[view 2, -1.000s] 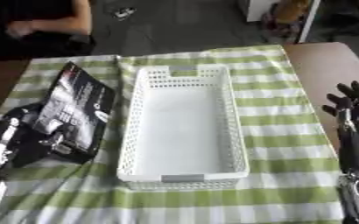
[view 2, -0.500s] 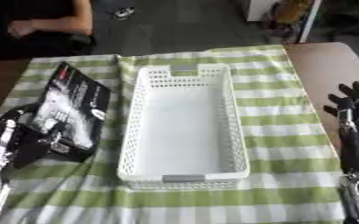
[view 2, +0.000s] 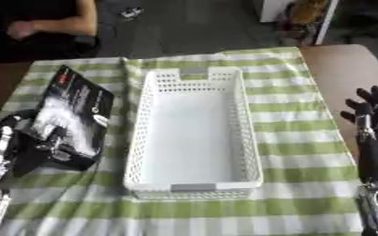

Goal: Pick up objects on the table and place them in the box.

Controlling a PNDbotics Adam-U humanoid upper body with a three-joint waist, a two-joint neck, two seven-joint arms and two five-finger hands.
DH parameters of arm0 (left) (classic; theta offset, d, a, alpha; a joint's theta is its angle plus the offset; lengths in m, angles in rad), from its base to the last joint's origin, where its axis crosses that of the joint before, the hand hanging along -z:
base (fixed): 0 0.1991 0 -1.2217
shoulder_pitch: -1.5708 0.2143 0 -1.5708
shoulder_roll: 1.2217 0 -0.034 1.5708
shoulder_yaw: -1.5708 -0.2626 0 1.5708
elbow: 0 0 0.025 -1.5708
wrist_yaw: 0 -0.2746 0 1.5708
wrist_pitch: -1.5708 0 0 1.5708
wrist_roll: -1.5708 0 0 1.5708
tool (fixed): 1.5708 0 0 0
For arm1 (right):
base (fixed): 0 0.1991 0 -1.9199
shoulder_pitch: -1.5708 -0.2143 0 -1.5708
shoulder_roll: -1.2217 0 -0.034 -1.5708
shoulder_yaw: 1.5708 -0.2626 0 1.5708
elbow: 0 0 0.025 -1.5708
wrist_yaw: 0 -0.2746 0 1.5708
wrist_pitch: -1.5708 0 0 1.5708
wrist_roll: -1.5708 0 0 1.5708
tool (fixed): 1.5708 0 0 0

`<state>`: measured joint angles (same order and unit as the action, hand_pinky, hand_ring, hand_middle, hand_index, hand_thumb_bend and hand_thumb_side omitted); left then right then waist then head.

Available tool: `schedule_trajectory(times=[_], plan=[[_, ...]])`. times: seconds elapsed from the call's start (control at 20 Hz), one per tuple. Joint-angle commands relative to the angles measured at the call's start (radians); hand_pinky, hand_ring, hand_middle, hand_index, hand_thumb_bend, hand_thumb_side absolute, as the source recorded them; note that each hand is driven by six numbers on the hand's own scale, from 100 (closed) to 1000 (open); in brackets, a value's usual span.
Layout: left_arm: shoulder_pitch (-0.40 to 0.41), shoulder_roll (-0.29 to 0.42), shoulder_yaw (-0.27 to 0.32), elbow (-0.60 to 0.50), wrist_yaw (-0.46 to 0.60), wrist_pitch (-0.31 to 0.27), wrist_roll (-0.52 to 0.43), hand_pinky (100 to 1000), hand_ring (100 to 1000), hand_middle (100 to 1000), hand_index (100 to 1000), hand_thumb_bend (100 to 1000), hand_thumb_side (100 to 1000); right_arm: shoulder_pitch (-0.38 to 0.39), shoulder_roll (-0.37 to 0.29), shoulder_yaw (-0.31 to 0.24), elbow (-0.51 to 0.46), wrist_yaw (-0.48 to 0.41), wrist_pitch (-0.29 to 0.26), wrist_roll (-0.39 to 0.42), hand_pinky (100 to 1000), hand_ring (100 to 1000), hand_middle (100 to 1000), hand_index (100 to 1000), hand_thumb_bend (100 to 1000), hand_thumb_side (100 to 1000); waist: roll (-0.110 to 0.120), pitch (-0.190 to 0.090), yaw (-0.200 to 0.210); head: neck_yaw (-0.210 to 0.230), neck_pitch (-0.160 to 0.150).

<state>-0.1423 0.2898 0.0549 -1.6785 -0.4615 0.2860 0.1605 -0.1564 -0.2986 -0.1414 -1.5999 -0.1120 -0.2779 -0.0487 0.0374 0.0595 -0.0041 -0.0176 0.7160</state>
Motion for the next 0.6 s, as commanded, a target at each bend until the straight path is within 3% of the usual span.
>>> schedule_trajectory(times=[0.05, 0.2, 0.3, 0.6], plan=[[-0.054, 0.055, 0.033, -0.029, 0.269, 0.013, 0.019, 100, 143, 348, 205, 100, 363, -0.006, -0.009, -0.005, -0.008, -0.001, -0.002, 0.000, 782, 842, 888, 1000, 100, 601, 0.002, -0.014, 0.002, -0.001, 0.002], [-0.113, 0.098, 0.058, -0.022, 0.595, 0.005, 0.057, 100, 144, 350, 201, 100, 375, -0.003, -0.010, -0.006, -0.008, 0.000, -0.002, -0.001, 782, 842, 887, 1000, 100, 601, 0.003, -0.018, 0.001, -0.005, 0.001], [-0.145, 0.118, 0.062, -0.025, 0.720, -0.006, 0.085, 100, 145, 350, 200, 100, 382, -0.003, -0.009, -0.007, -0.008, 0.000, -0.002, -0.002, 782, 842, 888, 1000, 100, 600, 0.004, -0.018, 0.001, -0.006, 0.000], [-0.176, 0.123, 0.062, -0.030, 0.837, -0.019, 0.121, 100, 146, 350, 199, 100, 382, -0.004, -0.010, -0.006, -0.007, 0.000, -0.002, -0.001, 783, 842, 888, 1000, 100, 600, 0.003, -0.015, 0.000, -0.006, 0.002]])
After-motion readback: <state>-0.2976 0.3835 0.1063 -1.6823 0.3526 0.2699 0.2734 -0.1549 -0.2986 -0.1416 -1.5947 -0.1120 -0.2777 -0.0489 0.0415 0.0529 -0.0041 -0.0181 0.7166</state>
